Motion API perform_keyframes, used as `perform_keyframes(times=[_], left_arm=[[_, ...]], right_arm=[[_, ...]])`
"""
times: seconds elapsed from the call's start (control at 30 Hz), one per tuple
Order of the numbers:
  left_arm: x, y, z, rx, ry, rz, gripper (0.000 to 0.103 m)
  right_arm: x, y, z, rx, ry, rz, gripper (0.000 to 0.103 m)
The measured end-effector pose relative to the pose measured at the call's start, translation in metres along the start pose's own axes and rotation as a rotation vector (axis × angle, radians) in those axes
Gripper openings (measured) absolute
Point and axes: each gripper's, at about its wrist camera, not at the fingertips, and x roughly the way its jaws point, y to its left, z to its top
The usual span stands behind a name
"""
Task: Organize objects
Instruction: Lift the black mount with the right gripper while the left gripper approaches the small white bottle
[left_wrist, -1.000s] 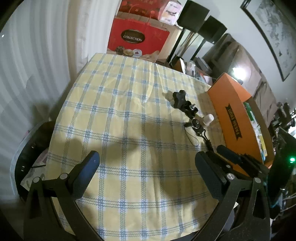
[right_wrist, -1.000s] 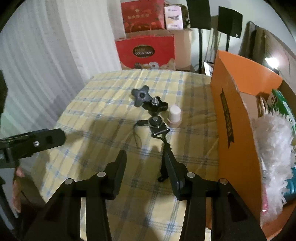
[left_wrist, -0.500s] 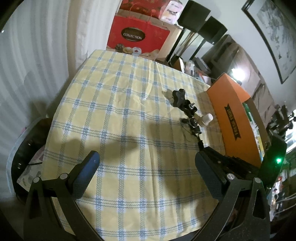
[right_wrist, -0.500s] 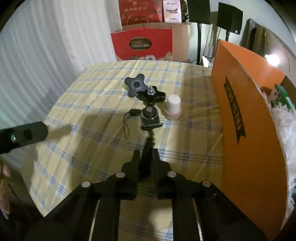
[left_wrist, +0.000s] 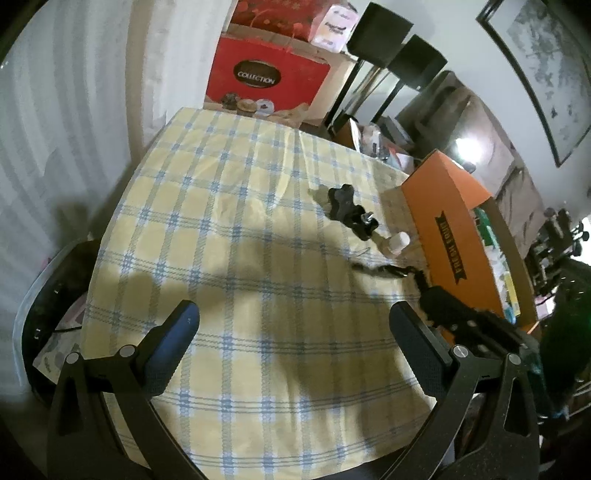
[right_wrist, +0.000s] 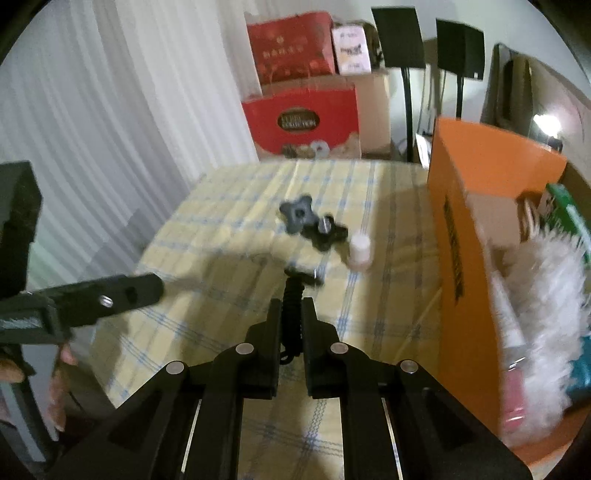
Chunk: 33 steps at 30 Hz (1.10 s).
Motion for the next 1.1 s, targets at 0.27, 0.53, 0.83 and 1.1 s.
perform_keyframes(times=[0.27,0.53,0.83,1.1], left_arm=[[0.005,-0.020,0.010,0.014,0.005,-0.024,0.103],[0.027,-0.051,0.024,0.033,0.013,-0.086,0.103],[0.067,-0.091,0.030,0.146,-0.004,-0.050,0.100],[0.097,-0.123,0.031,0.248,-0.018,0.005,0.075]], right_arm=[[-0.044,-0.003,0.021,0.000,-0.091,0.029,0.008],[-0.085,-0.017,0.031,0.012,-0.160,0.022,0.008],[-0.119,-0.042,0.047,0.028,-0.206,0.015,0.008],[-0.141,-0.067,0.054,0.057,-0.236,0.010,0.008]])
